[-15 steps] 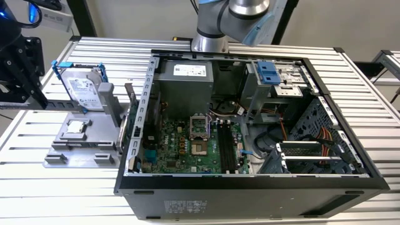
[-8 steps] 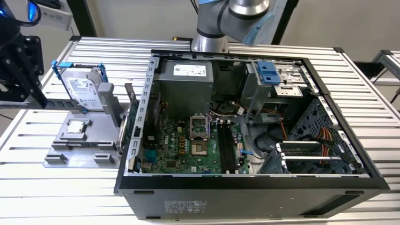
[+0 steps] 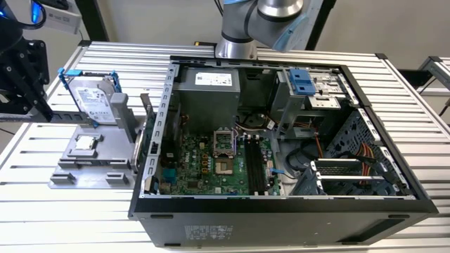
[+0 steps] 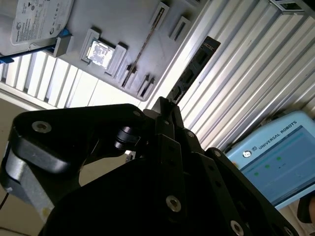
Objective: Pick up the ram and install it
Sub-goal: 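Pick up the ram and move it above insertion slot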
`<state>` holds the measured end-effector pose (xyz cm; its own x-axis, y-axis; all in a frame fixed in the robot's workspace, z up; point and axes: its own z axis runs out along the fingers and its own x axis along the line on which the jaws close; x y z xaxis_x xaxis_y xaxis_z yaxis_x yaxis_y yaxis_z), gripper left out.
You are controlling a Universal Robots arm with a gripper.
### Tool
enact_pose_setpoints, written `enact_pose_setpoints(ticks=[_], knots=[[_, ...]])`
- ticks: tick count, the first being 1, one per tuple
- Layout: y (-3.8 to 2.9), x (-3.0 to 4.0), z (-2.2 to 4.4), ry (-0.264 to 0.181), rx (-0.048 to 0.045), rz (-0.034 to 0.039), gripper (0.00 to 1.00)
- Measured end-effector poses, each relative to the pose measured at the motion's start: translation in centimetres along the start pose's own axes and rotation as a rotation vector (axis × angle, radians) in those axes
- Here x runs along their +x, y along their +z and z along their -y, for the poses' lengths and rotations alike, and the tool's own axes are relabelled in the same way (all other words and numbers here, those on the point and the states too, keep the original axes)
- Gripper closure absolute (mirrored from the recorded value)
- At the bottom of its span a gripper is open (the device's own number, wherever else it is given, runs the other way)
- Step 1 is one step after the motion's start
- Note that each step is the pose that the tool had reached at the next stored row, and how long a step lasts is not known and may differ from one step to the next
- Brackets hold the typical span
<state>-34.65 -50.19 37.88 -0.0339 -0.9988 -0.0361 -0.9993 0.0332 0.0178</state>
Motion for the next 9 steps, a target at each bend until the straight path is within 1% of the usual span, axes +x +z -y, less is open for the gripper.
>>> enact_pose_setpoints(ticks=[3, 9], knots=[[0.0, -0.01, 0.16, 0.0, 0.0001, 0.0001, 1.0], [0.0, -0.03, 0.73, 0.0, 0.0002, 0.0002, 1.0]])
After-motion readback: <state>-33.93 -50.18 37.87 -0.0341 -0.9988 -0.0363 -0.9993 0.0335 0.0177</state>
